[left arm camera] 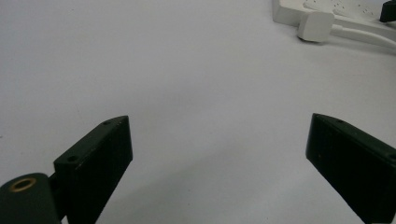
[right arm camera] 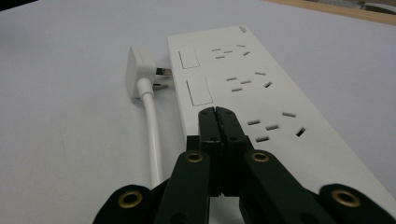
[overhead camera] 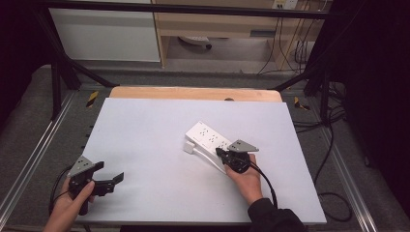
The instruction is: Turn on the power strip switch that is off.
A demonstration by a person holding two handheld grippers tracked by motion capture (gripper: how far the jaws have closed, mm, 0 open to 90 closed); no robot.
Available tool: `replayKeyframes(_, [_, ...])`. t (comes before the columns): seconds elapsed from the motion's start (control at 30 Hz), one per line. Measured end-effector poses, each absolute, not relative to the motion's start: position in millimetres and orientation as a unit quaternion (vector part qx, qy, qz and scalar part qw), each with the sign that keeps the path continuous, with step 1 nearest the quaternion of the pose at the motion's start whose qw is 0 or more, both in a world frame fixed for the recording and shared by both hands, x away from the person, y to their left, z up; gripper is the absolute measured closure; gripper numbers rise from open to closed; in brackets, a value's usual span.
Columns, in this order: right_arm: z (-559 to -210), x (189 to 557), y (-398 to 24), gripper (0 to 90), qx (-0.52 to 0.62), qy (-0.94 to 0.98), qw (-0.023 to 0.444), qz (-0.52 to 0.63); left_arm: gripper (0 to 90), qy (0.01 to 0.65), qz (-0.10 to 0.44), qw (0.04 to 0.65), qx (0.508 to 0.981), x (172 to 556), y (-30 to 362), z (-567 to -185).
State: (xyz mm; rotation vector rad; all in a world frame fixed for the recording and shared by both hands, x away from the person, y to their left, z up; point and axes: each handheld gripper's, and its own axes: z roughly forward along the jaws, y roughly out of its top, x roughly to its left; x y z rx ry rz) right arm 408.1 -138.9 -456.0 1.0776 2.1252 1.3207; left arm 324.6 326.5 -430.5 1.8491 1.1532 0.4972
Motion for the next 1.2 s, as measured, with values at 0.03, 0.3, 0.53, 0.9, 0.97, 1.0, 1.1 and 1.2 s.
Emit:
replayKeyframes(0.03, [-455.9, 408.1, -138.9, 90.0, 0.388, 0.763, 0.206, 0.474, 7.3, 0.464, 0.2, 0.438, 0.744, 324.6, 326.5, -430.5])
replayKeyframes(0.3, [-455.5, 408.1, -138.6, 90.0, 0.387, 0.764, 0.207, 0.472, 7.3, 0.464, 0.199, 0.438, 0.744, 324.4, 326.9, -430.7])
replayKeyframes(0.53, [-455.6, 407.1, -138.3, 90.0, 0.388, 0.767, 0.21, 0.466, 7.3, 0.464, 0.199, 0.438, 0.744, 324.5, 327.1, -430.8])
replayKeyframes(0.9, [-455.2, 408.5, -139.1, 90.0, 0.391, 0.767, 0.207, 0.464, 7.3, 0.464, 0.199, 0.437, 0.744, 325.6, 327.2, -431.4])
replayKeyframes(0.97, [-454.9, 408.9, -138.9, 90.0, 0.388, 0.769, 0.209, 0.463, 7.3, 0.464, 0.199, 0.437, 0.745, 326.0, 326.7, -431.8])
replayKeyframes(1.0, [-454.8, 409.1, -139.1, 90.0, 0.388, 0.769, 0.208, 0.463, 7.3, 0.463, 0.199, 0.436, 0.746, 325.9, 326.6, -431.8])
replayKeyframes(1.1, [-454.9, 409.0, -138.6, 90.0, 0.386, 0.77, 0.21, 0.463, 7.3, 0.462, 0.2, 0.437, 0.746, 325.0, 326.7, -431.2])
replayKeyframes(1.2, [-454.9, 409.4, -138.2, 90.0, 0.384, 0.77, 0.211, 0.463, 7.3, 0.464, 0.199, 0.439, 0.743, 324.9, 327.5, -430.8])
